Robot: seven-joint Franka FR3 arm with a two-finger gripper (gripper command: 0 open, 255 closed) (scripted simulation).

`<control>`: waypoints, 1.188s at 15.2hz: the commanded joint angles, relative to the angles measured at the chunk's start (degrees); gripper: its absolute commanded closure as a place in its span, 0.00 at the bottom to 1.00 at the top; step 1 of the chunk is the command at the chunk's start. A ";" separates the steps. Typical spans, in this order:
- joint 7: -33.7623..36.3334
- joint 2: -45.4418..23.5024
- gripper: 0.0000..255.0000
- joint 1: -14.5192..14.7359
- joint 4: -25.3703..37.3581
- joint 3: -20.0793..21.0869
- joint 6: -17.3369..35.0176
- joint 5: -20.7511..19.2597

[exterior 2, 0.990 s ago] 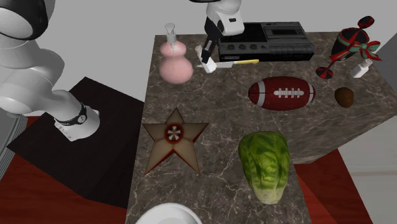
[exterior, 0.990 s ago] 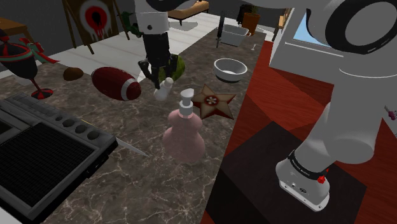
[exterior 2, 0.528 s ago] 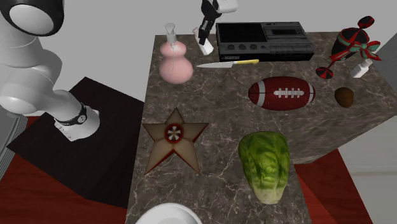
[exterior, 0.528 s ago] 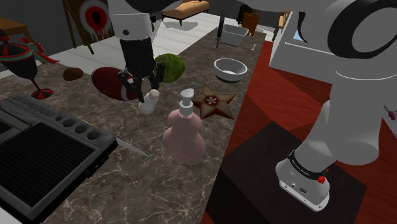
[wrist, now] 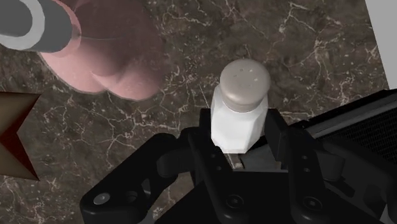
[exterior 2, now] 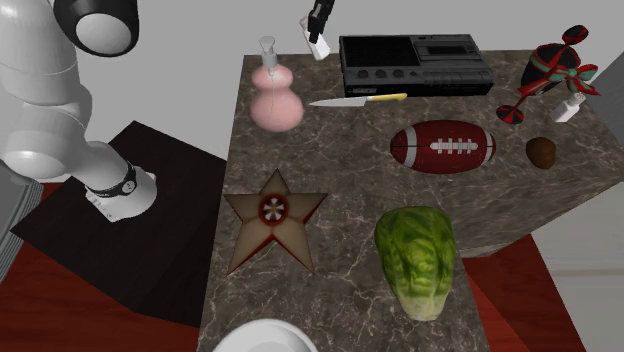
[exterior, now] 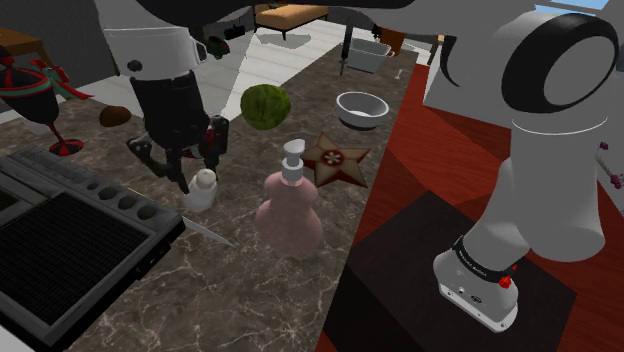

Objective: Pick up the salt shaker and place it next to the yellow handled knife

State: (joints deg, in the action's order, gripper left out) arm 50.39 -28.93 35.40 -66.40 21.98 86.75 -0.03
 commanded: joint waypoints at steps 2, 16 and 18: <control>2.72 -2.50 1.00 2.70 3.28 0.41 -0.46 -0.73; 1.44 -1.47 1.00 1.33 -9.27 0.18 10.88 -0.43; 1.30 -1.61 1.00 1.25 -10.60 0.12 12.33 -0.47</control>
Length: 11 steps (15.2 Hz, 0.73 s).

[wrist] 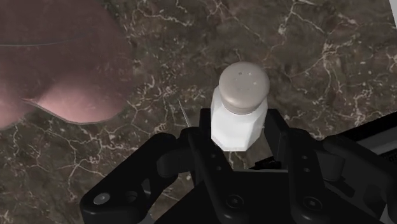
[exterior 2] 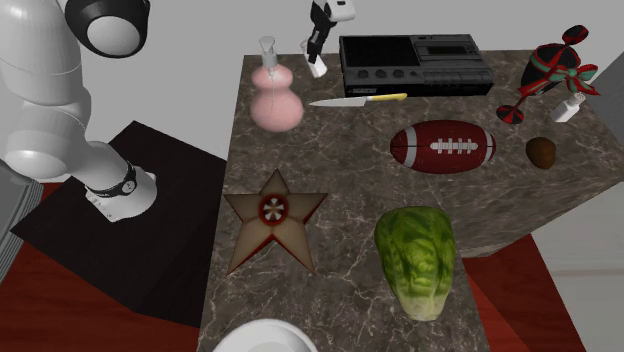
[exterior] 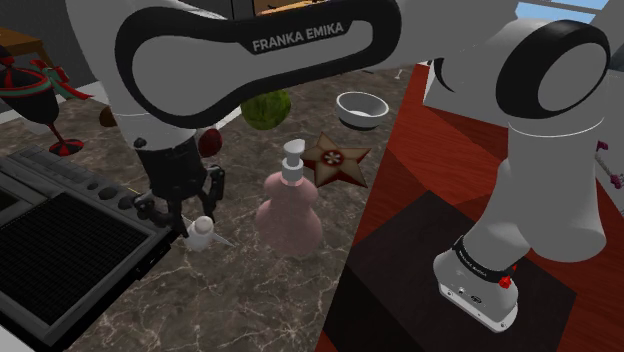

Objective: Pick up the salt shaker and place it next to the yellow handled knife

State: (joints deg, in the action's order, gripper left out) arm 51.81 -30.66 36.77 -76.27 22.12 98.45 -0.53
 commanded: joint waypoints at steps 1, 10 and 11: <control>-0.19 0.03 1.00 -0.16 -1.36 -0.05 1.35 0.01; -0.69 -1.41 1.00 -0.29 -6.15 -0.40 7.45 -0.39; -0.73 -1.64 1.00 -0.29 -6.59 -0.45 8.10 -0.45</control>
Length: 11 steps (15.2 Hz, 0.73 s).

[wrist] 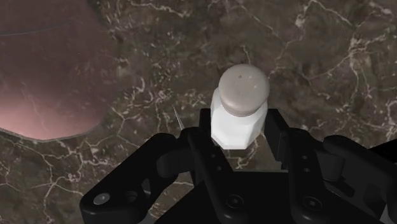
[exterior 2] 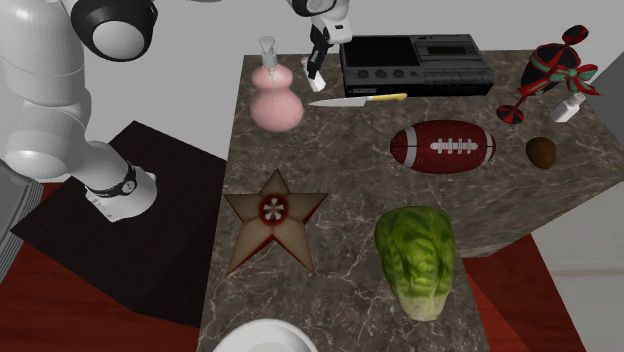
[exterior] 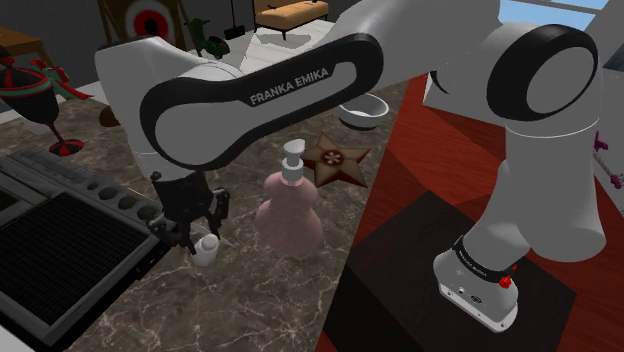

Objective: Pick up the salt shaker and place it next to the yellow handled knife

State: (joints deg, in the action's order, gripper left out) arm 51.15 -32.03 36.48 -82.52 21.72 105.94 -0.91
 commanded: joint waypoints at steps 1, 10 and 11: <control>-0.11 -0.50 1.00 0.01 -0.76 -0.11 1.25 -0.14; -0.24 -1.34 1.00 0.05 -2.02 -0.28 3.31 -0.37; -0.24 -1.34 1.00 0.05 -2.02 -0.28 3.31 -0.37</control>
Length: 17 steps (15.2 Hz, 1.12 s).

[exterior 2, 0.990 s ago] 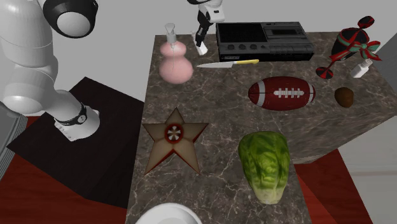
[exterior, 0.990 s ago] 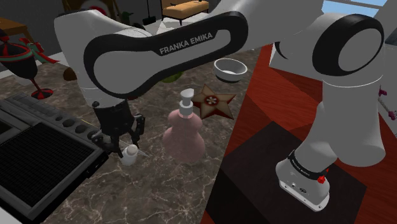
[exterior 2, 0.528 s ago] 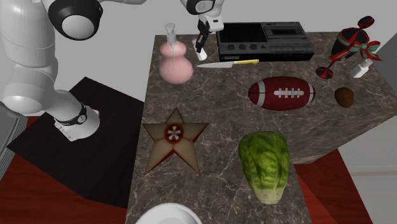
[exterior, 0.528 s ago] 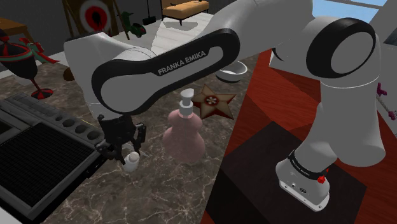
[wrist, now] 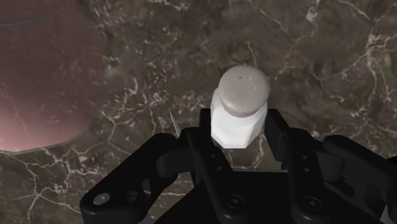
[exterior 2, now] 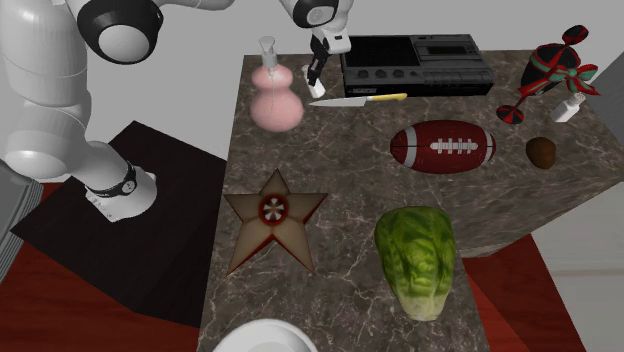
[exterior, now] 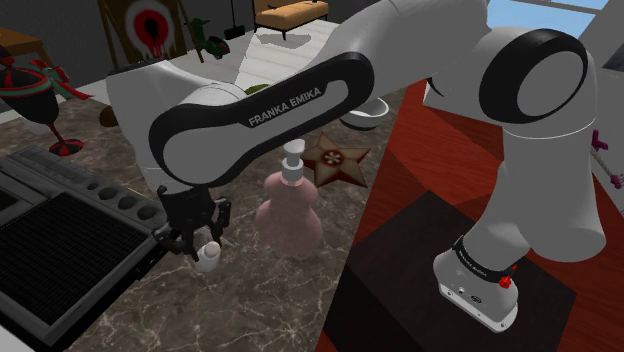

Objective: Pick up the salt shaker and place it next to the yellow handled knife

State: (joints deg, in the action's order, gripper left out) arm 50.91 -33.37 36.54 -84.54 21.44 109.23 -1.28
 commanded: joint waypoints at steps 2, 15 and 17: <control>0.00 0.01 0.00 0.00 -0.01 0.00 0.01 0.00; -0.15 0.71 0.00 -0.16 6.26 0.10 -6.94 0.22; -0.15 0.71 0.00 -0.16 6.26 0.10 -6.94 0.22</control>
State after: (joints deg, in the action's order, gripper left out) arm 50.76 -32.66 36.38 -78.29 21.55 102.31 -1.05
